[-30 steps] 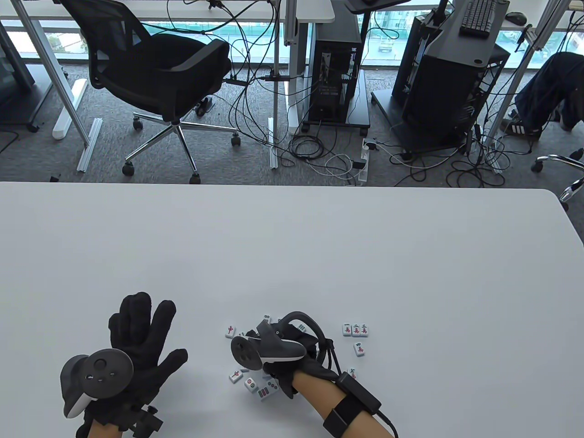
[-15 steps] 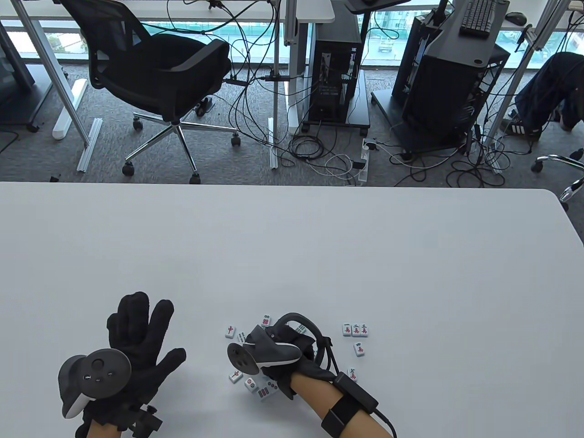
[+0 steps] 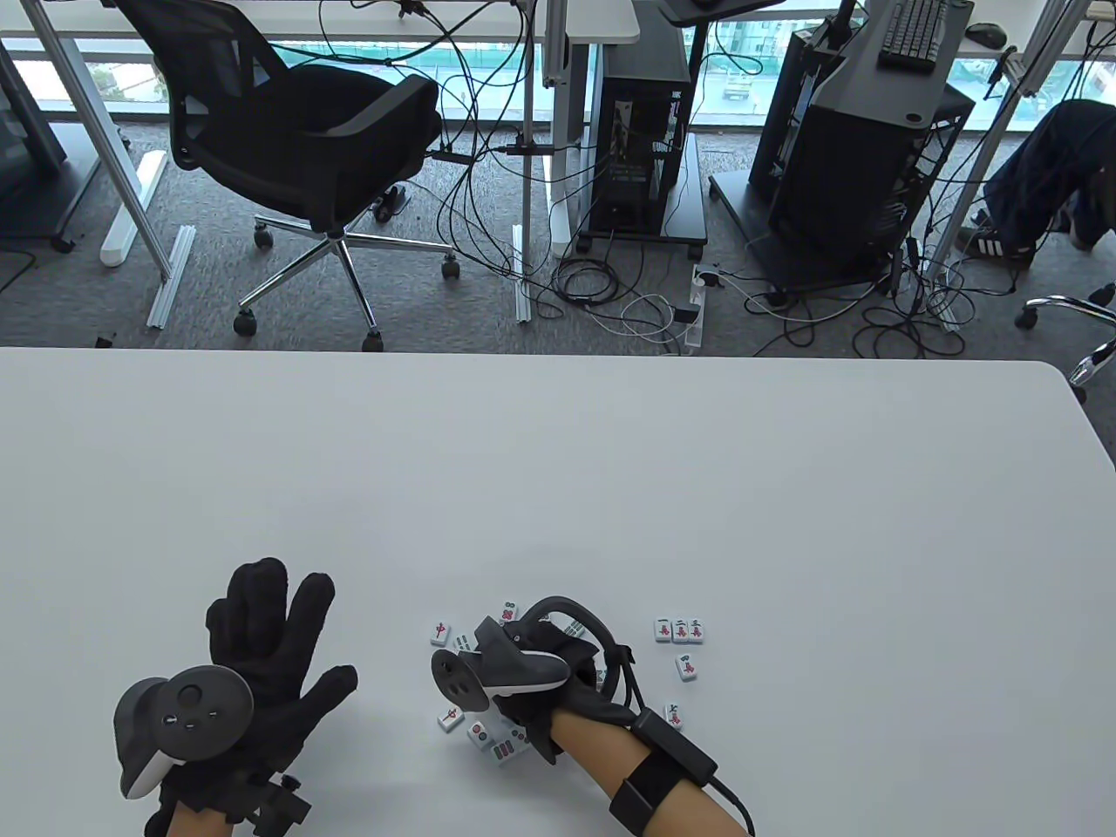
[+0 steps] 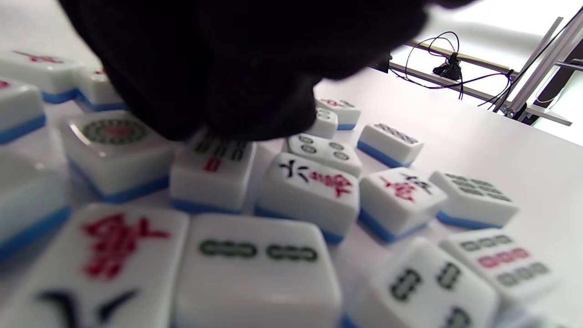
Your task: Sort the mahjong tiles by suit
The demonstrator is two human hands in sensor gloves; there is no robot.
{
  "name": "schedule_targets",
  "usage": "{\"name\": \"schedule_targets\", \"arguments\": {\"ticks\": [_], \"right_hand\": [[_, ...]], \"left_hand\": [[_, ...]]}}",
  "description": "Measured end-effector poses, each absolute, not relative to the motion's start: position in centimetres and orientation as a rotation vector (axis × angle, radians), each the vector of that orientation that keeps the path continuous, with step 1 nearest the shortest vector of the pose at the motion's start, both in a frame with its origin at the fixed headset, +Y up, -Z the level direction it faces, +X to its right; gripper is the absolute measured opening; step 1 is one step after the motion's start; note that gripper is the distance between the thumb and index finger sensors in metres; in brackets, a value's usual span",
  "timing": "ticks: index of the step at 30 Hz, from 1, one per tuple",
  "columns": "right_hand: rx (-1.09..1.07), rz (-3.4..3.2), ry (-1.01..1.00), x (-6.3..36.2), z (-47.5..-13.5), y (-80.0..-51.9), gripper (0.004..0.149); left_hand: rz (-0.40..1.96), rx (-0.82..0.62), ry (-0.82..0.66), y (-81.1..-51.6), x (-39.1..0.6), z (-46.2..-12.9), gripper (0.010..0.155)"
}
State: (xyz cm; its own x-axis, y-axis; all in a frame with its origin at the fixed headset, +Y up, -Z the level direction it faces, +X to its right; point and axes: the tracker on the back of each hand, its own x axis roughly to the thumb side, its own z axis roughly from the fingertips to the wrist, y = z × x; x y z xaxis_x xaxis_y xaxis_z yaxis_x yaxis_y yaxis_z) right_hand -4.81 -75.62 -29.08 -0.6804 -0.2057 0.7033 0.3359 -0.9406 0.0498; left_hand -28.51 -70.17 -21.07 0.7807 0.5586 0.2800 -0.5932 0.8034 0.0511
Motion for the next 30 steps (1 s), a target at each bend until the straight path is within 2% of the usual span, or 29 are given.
{"name": "schedule_targets", "arguments": {"ticks": [8,12,16,18,20,24,30], "right_hand": [[-1.069,-2.7,-0.319,-4.6,-29.5,-75.1,0.057],[-1.052,-2.799,-0.209,-2.4,-29.2,-71.7,0.057],[-0.948,-2.873,-0.095,2.2,-28.7,-68.3,0.057],[-0.875,-2.883,-0.079,4.9,-28.4,-67.6,0.057],[-0.796,-2.885,-0.105,7.4,-28.0,-67.8,0.057],[-0.633,-2.883,-0.2,12.4,-26.8,-70.0,0.058],[-0.556,-2.865,-0.282,15.6,-25.7,-73.4,0.058]], "left_hand": [[0.628,0.143,-0.263,-70.1,-28.5,-21.1,0.082],[0.63,0.145,-0.266,-70.1,-28.4,-21.1,0.082],[0.625,0.142,-0.272,-70.1,-28.3,-21.0,0.082],[0.621,0.142,-0.275,-70.1,-28.3,-21.0,0.082],[0.618,0.143,-0.278,-70.1,-28.3,-21.0,0.082],[0.611,0.144,-0.281,-70.2,-28.2,-20.9,0.082],[0.605,0.134,-0.275,-70.4,-28.1,-20.9,0.082]]}}
